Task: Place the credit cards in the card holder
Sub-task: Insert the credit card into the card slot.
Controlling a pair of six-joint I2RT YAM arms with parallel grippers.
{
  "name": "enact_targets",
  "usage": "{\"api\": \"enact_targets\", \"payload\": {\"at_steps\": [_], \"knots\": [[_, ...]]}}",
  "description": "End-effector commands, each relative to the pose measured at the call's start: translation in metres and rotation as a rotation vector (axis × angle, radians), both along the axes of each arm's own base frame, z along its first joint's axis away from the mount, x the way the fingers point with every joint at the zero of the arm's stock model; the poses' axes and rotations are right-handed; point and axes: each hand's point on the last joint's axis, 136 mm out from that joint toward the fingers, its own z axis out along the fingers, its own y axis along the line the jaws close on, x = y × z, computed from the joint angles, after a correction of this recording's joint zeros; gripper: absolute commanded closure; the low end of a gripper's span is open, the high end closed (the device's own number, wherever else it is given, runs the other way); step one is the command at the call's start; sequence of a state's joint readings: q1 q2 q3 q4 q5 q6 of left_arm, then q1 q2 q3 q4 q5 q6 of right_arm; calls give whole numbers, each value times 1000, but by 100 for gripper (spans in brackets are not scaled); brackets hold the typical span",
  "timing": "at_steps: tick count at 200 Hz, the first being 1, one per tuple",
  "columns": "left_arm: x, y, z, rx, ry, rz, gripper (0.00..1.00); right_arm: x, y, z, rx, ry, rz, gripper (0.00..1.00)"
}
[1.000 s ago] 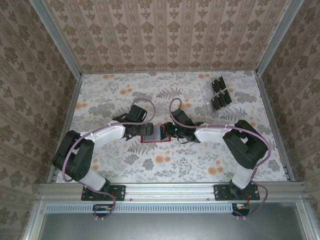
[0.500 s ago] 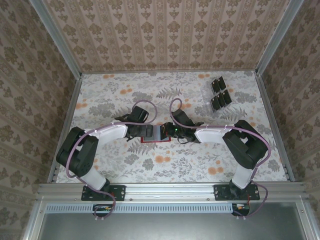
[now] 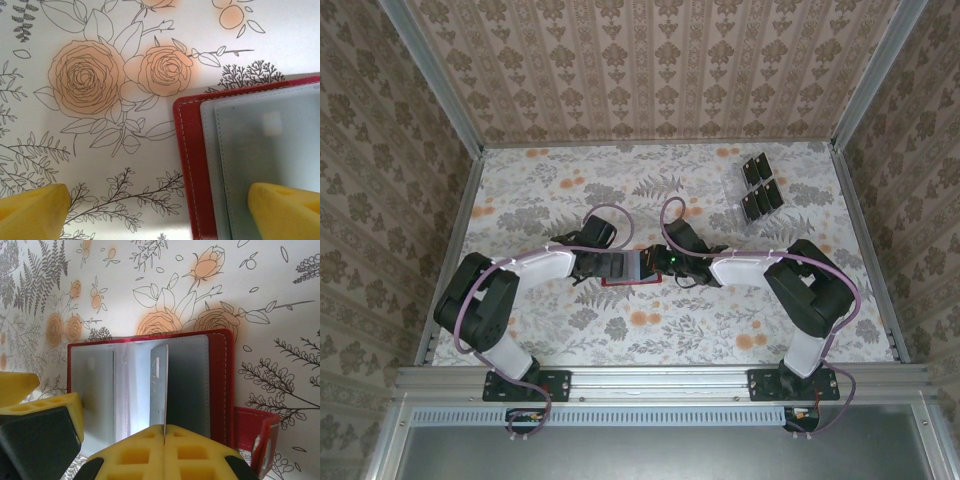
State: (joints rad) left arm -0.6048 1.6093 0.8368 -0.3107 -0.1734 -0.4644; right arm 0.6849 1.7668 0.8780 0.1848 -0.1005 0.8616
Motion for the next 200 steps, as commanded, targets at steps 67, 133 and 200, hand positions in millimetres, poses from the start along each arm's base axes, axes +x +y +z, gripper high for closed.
{"api": "enact_targets", "payload": {"at_steps": [67, 133, 200], "knots": [[-25, 30, -20, 75, 83, 66, 0, -3, -6, -7, 15, 30, 0, 100], [-29, 32, -20, 63, 81, 83, 0, 4, 24, 31, 235, -71, 62, 100], [-30, 32, -22, 61, 84, 88, 0, 8, 31, 22, 310, -85, 45, 100]]}}
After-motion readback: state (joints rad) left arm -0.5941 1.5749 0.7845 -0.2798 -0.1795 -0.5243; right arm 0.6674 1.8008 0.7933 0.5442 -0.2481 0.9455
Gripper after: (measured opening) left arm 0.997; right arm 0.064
